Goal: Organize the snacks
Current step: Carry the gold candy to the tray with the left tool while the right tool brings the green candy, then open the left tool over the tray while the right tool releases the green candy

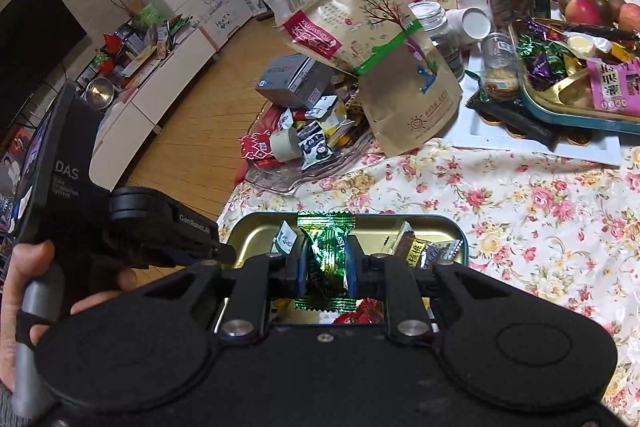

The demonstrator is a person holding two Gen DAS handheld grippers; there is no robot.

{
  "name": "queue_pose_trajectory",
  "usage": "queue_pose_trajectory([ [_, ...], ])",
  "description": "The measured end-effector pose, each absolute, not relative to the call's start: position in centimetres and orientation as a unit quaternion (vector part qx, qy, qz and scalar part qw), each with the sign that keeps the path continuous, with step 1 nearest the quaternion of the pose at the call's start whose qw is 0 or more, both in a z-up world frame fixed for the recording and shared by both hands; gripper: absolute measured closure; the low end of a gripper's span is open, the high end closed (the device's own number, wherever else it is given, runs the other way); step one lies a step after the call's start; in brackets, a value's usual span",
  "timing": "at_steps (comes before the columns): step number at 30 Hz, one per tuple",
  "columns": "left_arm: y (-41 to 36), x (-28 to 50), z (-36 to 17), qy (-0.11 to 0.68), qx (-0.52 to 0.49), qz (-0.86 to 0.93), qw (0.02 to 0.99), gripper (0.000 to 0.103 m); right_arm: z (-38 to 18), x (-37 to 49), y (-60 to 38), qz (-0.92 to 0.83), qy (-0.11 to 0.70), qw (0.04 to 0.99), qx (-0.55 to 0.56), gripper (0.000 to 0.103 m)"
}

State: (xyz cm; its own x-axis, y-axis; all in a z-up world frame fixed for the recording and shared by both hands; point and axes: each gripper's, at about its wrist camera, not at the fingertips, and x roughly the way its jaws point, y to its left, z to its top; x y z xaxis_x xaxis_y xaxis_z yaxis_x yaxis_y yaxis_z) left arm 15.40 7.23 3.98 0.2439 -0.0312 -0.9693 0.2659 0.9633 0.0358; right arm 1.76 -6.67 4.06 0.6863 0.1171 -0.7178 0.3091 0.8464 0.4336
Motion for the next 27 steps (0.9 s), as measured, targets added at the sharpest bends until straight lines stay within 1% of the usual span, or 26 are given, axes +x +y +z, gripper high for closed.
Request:
queue_pose_trajectory([
  [7,7.2,15.4,3.6,0.611,0.106,-0.084,0.780,0.073,4.4,3.0,-5.6,-0.051,0.380,0.890,0.246,0.080],
  [8,7.3,15.4,3.7,0.611,0.105,-0.084,0.780,0.073,4.5,3.2,-5.6,-0.049,0.374,0.893,0.245,0.078],
  [10,7.4,15.4,3.7,0.611,0.104,-0.083,0.781,0.073,4.6,3.5,-5.5,-0.045,0.365,0.896,0.247,0.068],
  [11,7.5,15.4,3.8,0.611,0.103,-0.082,0.781,0.073,4.7,3.6,-5.6,-0.041,0.363,0.897,0.250,0.067],
  [18,7.5,15.2,4.1,0.607,0.104,-0.087,0.783,0.073,4.8,3.8,-5.8,-0.046,0.367,0.895,0.248,0.067],
  [27,6.4,13.3,4.0,0.590,0.136,-0.099,0.789,0.073,3.2,3.0,-6.6,-0.090,0.408,0.879,0.230,0.067],
])
